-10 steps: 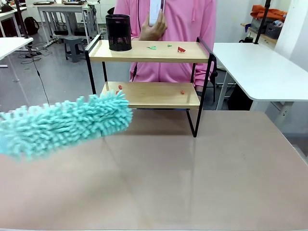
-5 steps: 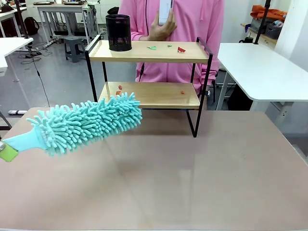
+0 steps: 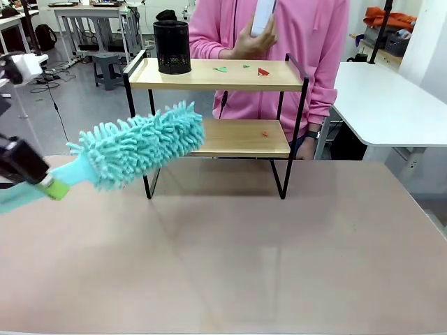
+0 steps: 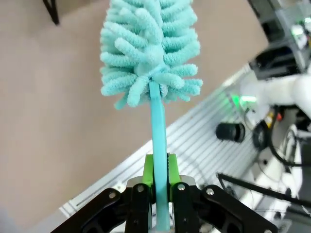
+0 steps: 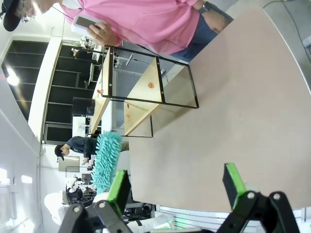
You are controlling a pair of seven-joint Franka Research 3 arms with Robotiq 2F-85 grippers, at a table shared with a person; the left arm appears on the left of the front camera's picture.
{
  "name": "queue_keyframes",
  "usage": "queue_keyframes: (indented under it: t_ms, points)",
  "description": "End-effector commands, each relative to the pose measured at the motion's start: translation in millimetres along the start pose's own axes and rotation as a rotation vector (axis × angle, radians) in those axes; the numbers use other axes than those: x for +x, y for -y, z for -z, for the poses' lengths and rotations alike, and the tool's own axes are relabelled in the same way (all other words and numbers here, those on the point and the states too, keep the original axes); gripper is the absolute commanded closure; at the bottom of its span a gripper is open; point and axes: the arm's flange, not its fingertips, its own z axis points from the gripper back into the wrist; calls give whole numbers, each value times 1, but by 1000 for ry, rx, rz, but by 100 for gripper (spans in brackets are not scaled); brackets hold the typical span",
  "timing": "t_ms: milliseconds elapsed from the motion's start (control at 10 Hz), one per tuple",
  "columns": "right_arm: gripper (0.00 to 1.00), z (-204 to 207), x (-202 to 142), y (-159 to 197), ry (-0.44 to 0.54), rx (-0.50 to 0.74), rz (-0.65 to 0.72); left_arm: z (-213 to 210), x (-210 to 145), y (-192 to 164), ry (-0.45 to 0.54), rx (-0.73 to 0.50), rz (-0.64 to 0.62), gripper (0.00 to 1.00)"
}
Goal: Clean the shelf.
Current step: Clean the specific tier of the Shelf with the Duster once objects are removed.
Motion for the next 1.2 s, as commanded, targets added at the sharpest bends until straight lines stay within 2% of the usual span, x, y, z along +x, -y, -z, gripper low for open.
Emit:
queue_keyframes:
  t_ms: [0,300,500,800,1100]
  points:
    - [0,0,1,-1,8,28,-21,38,-11,3,30,60,-45,88]
    - [0,0,1,-1,8,28,-21,59,11,0,28,101,-80,88]
    - [0,0,1,-1,8,28,-21,77,23,-2,131,210,-171,88]
    - [0,0,1,-1,8,28,-21,104,40,-4,156,310,-213,88]
    - [0,0,1,-1,8,28,-21,123,59,-7,273,384,-315,88]
